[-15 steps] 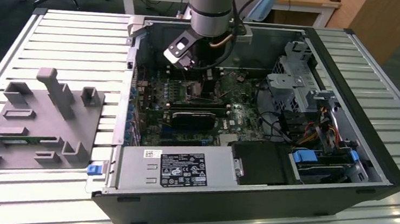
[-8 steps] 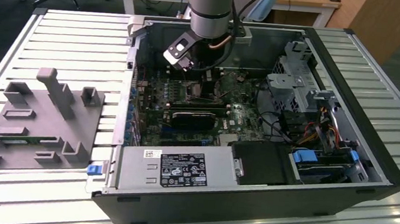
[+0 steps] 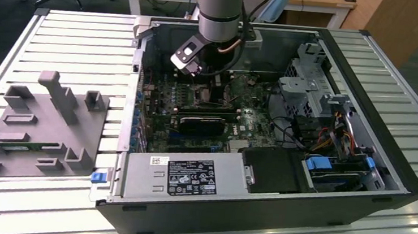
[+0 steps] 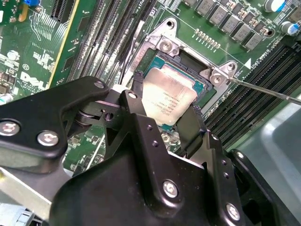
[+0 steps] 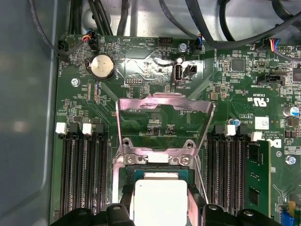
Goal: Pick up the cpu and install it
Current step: 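Place the cpu into insertion slot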
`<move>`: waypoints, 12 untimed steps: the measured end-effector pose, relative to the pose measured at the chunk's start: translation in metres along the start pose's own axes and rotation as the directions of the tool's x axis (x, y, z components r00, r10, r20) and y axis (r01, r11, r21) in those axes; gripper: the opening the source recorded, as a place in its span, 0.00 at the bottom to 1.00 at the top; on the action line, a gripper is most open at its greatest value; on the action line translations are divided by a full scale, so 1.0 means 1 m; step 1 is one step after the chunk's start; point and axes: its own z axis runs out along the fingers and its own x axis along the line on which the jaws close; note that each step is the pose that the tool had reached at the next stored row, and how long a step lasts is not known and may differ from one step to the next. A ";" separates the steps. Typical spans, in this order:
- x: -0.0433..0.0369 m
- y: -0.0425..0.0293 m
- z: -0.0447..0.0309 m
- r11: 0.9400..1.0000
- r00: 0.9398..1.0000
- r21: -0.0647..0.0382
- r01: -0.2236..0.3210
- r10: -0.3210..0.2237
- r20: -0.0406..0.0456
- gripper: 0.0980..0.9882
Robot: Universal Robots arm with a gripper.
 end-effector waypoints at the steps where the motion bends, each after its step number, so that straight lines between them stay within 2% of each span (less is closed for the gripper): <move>1: 0.0001 0.0000 0.0005 1.000 1.000 0.000 0.000 0.000 0.000 0.49; 12: 0.0003 0.0000 0.0018 1.000 1.000 0.000 0.000 0.000 -0.001 0.50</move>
